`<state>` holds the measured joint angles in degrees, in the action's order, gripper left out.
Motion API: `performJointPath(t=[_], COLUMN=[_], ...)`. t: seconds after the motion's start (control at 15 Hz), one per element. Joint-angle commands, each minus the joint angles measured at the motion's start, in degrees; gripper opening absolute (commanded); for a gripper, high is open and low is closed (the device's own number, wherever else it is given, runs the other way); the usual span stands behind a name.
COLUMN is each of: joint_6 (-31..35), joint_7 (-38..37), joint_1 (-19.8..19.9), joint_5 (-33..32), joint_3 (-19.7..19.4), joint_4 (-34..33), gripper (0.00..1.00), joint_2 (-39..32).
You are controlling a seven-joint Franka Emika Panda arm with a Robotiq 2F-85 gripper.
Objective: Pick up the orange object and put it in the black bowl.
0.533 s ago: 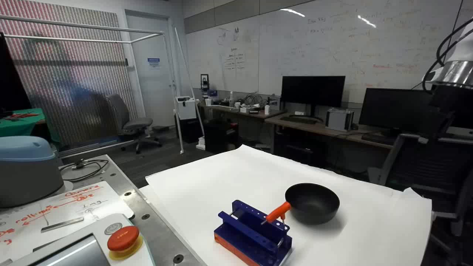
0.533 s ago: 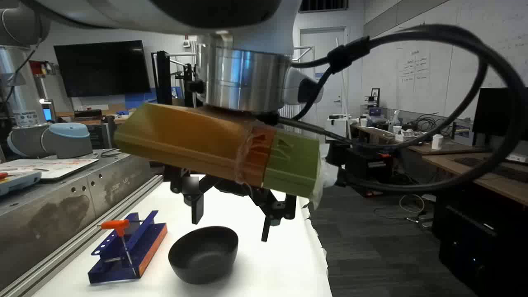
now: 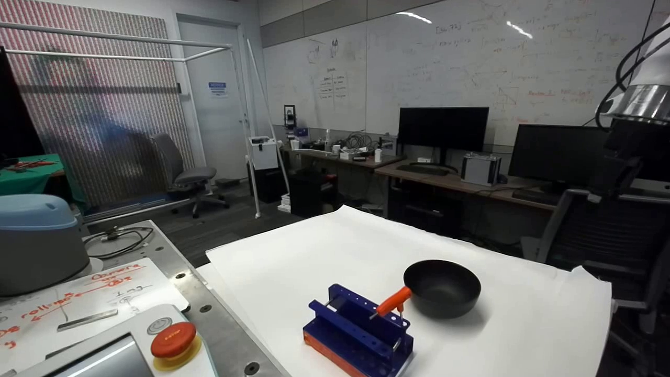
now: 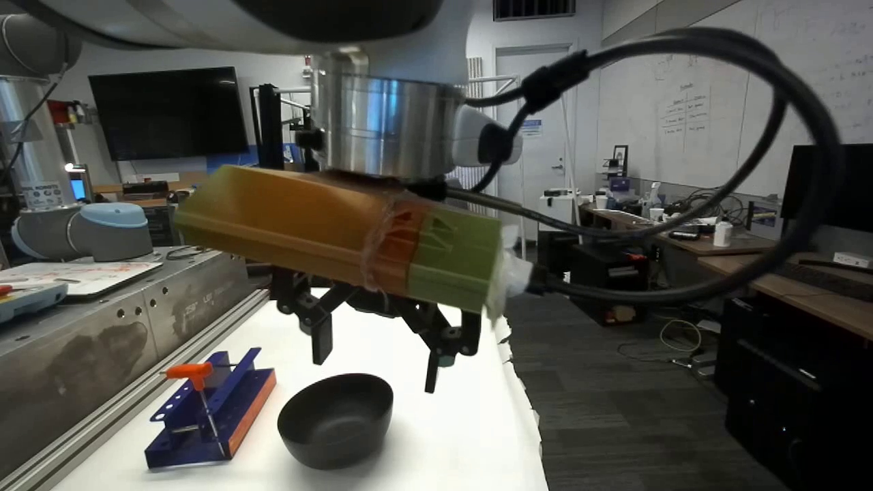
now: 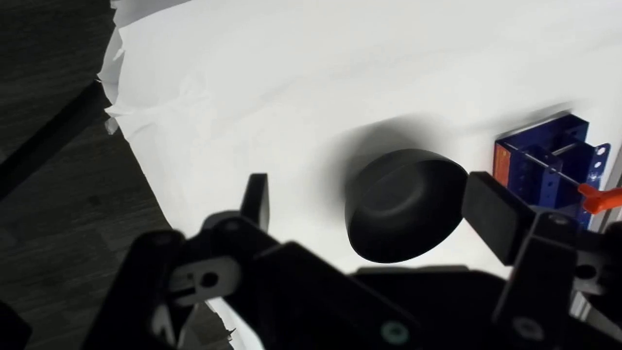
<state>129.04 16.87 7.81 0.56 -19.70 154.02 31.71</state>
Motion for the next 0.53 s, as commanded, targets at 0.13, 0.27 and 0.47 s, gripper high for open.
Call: performJointPath(t=[0.13,0.27,0.47], joint_6=[7.3,6.9,5.3], joint_7=[-24.4,-34.0,-44.9], joint_1=[5.7,6.1,1.8], joint_5=[-4.4,-9.1,-18.9], joint_3=[23.8,33.5,39.8], joint_4=[-0.6,-2.3,-6.9], gripper=[1.00,1.00,1.00], joint_2=[-4.5,-7.2,-14.5])
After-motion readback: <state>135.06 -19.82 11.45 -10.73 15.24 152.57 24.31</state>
